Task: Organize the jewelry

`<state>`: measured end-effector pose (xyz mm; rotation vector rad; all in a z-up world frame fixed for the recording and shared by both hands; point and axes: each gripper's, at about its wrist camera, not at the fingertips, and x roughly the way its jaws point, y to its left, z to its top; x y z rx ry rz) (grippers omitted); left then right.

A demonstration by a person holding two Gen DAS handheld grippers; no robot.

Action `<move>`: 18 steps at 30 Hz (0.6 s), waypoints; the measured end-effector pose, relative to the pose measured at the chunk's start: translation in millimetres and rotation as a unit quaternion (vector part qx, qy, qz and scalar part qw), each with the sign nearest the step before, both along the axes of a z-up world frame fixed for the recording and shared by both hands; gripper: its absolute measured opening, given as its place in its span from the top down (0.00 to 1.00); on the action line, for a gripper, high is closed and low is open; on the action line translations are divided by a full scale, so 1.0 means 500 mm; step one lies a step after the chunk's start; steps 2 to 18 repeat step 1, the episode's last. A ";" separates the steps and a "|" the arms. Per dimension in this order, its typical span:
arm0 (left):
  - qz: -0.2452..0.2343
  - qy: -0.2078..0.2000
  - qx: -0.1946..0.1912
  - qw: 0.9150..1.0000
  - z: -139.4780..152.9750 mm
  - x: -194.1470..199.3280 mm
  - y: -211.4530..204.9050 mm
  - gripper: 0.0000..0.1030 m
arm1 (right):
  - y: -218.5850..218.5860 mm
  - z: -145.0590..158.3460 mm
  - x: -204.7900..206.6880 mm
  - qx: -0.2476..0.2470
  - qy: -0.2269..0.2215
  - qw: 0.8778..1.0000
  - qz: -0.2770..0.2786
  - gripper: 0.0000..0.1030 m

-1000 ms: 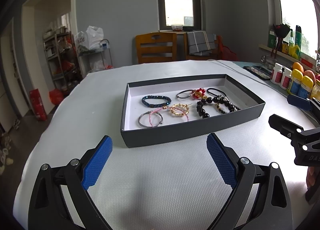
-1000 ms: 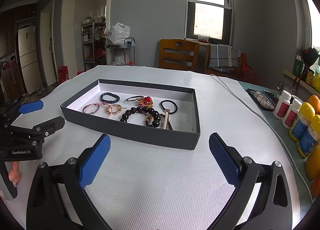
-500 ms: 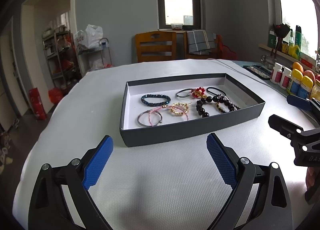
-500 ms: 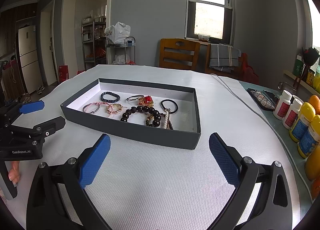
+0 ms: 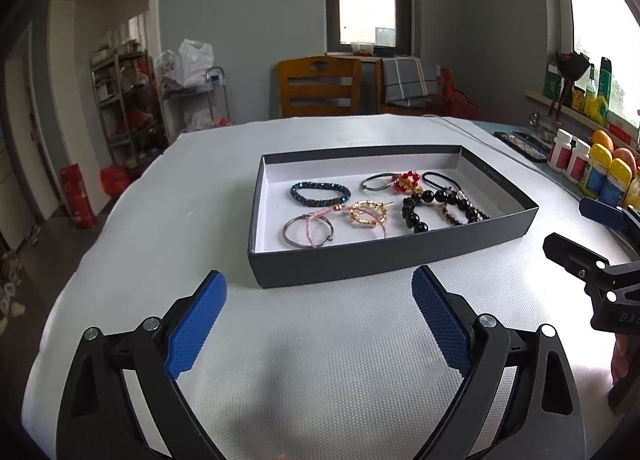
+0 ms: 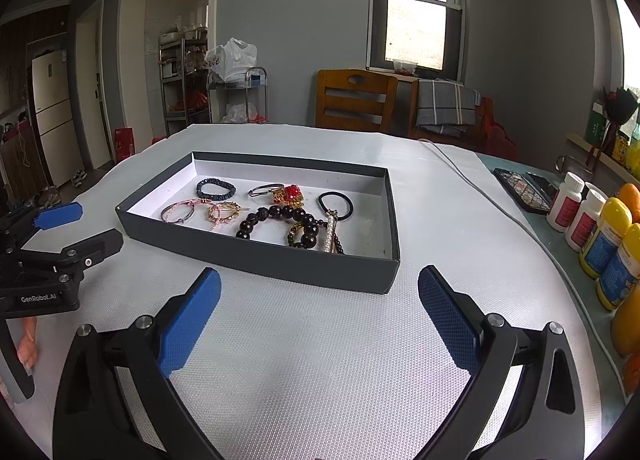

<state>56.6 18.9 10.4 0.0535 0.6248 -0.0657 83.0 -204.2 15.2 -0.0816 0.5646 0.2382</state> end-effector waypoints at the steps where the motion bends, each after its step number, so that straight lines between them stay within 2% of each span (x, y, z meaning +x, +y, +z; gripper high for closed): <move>1: 0.000 0.010 0.004 1.000 -0.002 0.006 0.010 0.06 | -0.009 -0.002 0.004 0.009 0.008 1.000 0.005 0.06; 18: 0.000 0.010 0.004 1.000 -0.002 0.006 0.010 0.06 | -0.009 -0.002 0.004 0.009 0.008 1.000 0.005 0.06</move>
